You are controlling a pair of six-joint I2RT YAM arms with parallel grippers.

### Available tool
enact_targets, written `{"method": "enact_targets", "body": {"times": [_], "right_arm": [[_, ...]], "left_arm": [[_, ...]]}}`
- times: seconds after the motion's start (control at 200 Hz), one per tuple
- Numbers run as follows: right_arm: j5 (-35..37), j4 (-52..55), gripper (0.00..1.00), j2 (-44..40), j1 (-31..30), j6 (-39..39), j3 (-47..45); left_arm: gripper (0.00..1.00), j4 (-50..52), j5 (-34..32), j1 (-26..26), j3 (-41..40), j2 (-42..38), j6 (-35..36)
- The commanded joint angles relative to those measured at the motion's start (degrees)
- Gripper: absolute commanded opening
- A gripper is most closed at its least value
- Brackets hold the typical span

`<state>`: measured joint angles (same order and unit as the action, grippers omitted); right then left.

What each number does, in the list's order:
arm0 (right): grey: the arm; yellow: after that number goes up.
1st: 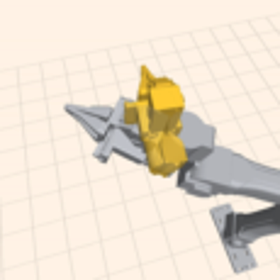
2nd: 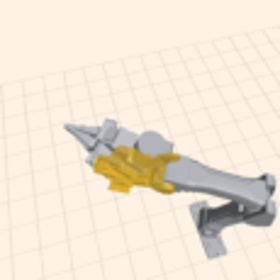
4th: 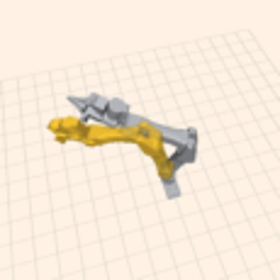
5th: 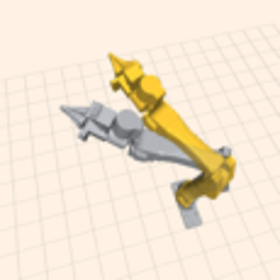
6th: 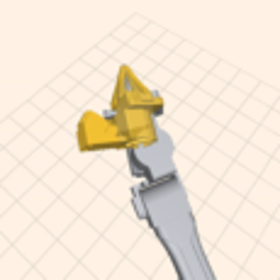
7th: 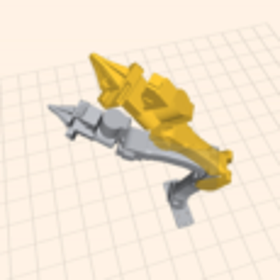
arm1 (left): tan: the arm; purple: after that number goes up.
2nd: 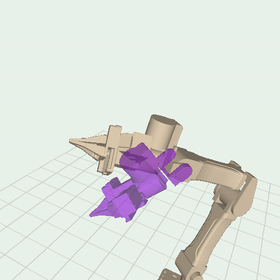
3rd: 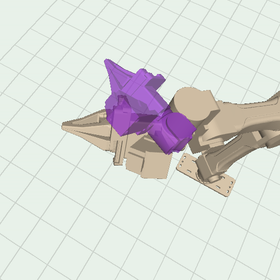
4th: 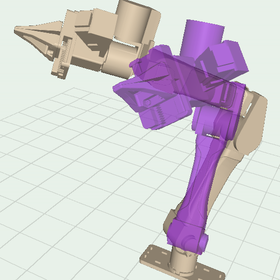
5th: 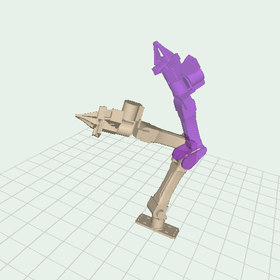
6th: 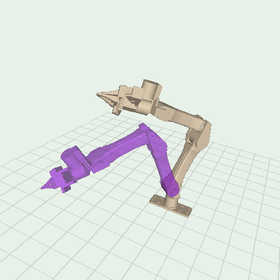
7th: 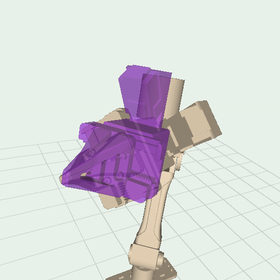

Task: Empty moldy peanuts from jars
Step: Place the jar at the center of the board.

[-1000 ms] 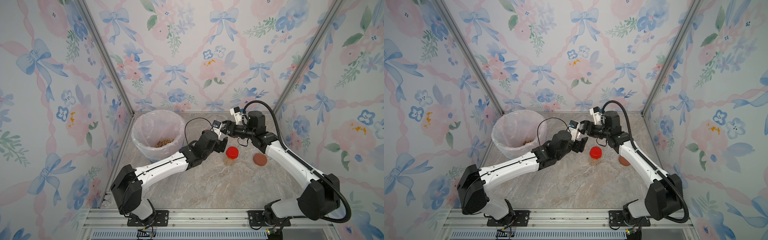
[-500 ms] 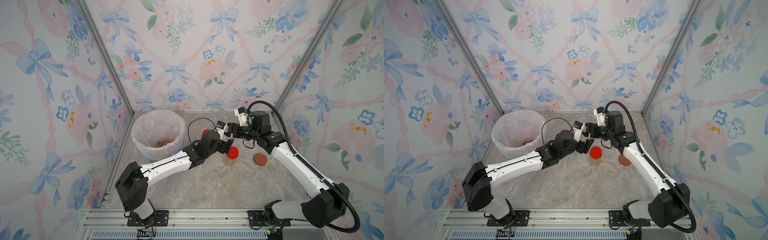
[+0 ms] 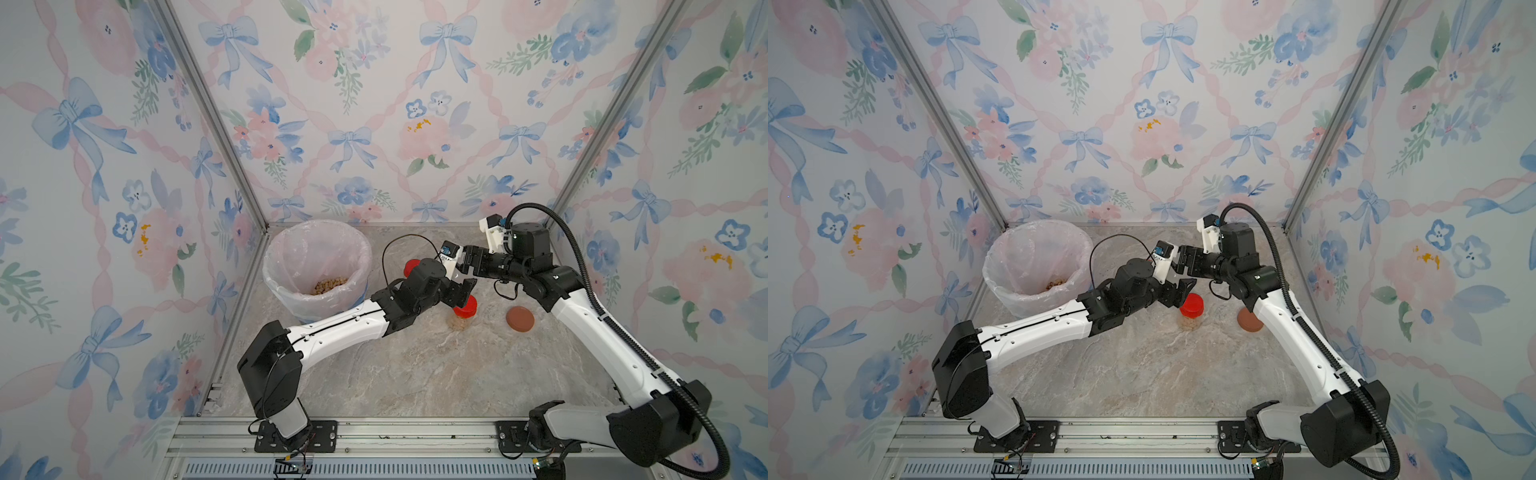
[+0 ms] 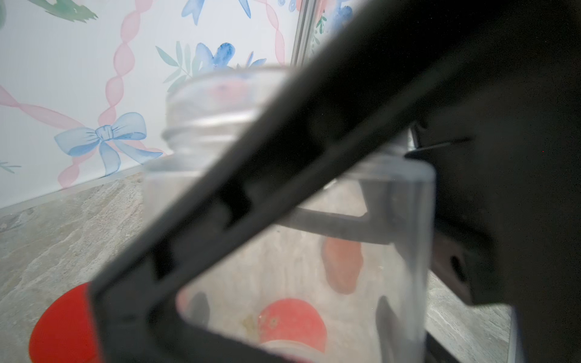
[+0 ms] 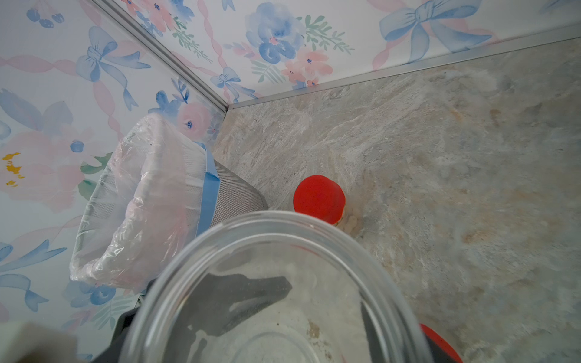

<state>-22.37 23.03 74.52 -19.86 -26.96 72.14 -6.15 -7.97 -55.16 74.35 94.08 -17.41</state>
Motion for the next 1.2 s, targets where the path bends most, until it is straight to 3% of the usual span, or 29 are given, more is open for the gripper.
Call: {"method": "enact_targets", "body": {"times": [0.0,0.08,0.235,0.26,0.315,0.84,0.99,1.195], "right_arm": [[13.4,-0.4,0.4,1.6,1.8,5.1,-0.5],[13.4,-0.6,0.39,1.5,1.9,5.2,-0.6],[13.8,-0.7,0.39,1.3,2.4,5.2,-0.4],[13.8,-0.7,0.38,1.3,2.5,5.2,-0.3],[13.8,-0.9,0.38,1.3,2.7,5.1,-0.3],[16.2,-2.0,0.38,3.4,5.8,5.8,1.3],[22.0,-5.9,0.36,5.4,5.7,6.5,-0.7],[35.3,-23.4,0.37,7.1,4.8,7.5,-10.5]], "left_arm": [[0.56,2.4,3.0,-3.3,2.8,0.4,4.6],[0.57,2.5,3.8,-3.5,3.5,1.2,4.7],[0.69,2.8,6.2,-3.5,5.0,1.9,4.8],[0.82,2.9,6.3,-3.6,5.2,2.0,4.7],[0.93,2.9,6.3,-3.7,5.5,2.1,4.8],[0.98,4.0,4.4,-3.9,6.2,2.1,5.5],[0.98,4.4,0.7,-3.9,3.9,0.3,5.4],[0.98,4.5,-7.9,-3.8,-2.2,-4.4,4.1]]}}
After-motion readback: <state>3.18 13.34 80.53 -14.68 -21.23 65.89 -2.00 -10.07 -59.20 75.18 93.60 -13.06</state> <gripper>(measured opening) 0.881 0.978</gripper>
